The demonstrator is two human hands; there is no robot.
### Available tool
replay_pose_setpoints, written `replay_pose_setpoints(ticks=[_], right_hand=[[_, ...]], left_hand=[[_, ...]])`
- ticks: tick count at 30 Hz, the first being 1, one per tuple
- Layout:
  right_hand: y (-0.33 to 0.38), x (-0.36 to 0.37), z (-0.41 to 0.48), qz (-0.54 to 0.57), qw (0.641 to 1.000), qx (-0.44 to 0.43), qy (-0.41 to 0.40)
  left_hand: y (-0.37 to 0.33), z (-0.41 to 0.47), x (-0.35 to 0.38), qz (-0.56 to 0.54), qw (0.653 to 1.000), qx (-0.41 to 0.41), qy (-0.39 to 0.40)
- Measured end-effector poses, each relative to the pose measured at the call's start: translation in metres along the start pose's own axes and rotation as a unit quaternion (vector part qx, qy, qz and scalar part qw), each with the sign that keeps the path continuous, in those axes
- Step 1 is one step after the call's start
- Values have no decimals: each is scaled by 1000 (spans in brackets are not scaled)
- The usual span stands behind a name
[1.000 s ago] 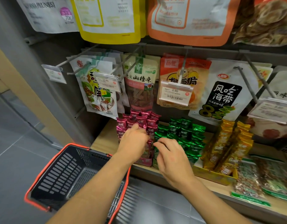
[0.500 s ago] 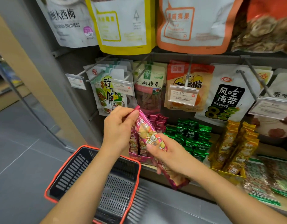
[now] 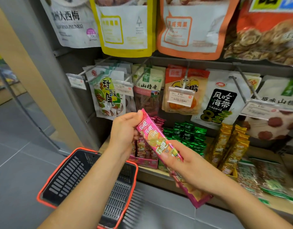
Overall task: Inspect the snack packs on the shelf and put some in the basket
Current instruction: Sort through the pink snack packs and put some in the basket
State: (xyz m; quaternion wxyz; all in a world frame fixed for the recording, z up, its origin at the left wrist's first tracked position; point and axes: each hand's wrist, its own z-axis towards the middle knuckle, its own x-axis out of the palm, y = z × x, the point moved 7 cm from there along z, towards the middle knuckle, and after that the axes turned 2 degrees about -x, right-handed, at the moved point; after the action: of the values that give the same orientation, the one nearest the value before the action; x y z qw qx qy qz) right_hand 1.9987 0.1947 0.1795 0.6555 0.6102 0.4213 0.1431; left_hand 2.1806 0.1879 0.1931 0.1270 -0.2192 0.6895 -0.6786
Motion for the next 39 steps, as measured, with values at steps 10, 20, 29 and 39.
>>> replay_pose_setpoints(ticks=[10, 20, 29, 39], right_hand=[[-8, -2, -10, -207, 974, -44, -86], [-7, -2, -8, -71, 996, -37, -41], [-12, -6, -12, -10, 993, -19, -114], [-10, -17, -12, -42, 986, -13, -159]], left_hand=[[-3, 1, 14, 130, 988, 51, 71], [9, 8, -4, 7, 999, -4, -38], [27, 4, 13, -58, 995, -72, -40], [36, -18, 50, -102, 978, -138, 116]])
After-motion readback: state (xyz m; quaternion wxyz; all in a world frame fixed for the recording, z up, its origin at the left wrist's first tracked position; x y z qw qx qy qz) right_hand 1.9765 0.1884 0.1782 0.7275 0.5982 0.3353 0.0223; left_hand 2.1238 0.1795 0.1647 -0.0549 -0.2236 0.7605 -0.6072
